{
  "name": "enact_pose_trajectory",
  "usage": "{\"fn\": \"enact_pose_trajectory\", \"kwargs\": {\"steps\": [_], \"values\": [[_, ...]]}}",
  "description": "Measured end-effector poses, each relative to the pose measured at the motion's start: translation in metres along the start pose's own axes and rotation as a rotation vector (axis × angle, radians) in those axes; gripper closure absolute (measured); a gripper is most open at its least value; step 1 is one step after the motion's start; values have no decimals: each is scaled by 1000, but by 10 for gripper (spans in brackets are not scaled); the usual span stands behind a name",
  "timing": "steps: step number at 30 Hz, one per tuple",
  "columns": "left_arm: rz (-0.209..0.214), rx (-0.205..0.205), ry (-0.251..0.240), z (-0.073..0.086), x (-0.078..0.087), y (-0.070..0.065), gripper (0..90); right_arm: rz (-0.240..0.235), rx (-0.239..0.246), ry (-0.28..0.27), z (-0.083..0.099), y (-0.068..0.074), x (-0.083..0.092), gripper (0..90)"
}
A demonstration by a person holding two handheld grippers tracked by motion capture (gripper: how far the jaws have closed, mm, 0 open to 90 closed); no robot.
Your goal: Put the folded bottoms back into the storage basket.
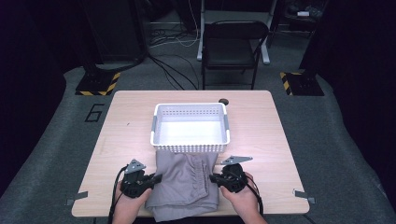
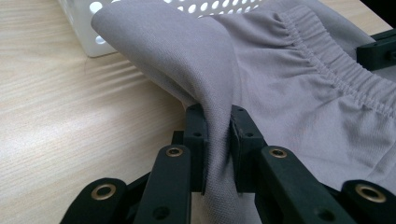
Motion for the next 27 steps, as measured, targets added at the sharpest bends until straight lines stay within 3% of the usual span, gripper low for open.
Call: {"fn": "enact_pose_trajectory", "kwargs": {"steps": [5, 8, 14, 22, 27], "values": [[16, -10, 9, -2, 2, -2, 794, -4, 34, 15, -3, 1, 2, 855], [24, -12, 11, -4, 2, -1, 793, -1, 104, 4, -7, 2, 2, 855], [28, -29, 8, -11, 6, -1, 793, 1, 175, 11, -12, 6, 5, 854], [29, -68, 14, -18, 7, -3, 792, 3, 179, 9, -19, 6, 9, 854], [33, -67, 28, -21, 9, -4, 790, -22, 177, 23, -21, 8, 13, 851]]}}
Point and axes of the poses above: each handheld gripper's, and its own axes: x roughly backward along the jaws, z roughly out of its underside, y roughly to its left, the point moved 10 cm from there along -x, roughly forward along the jaws, and after that the axes turned 1 degree about -x, right-handed, at the moved point
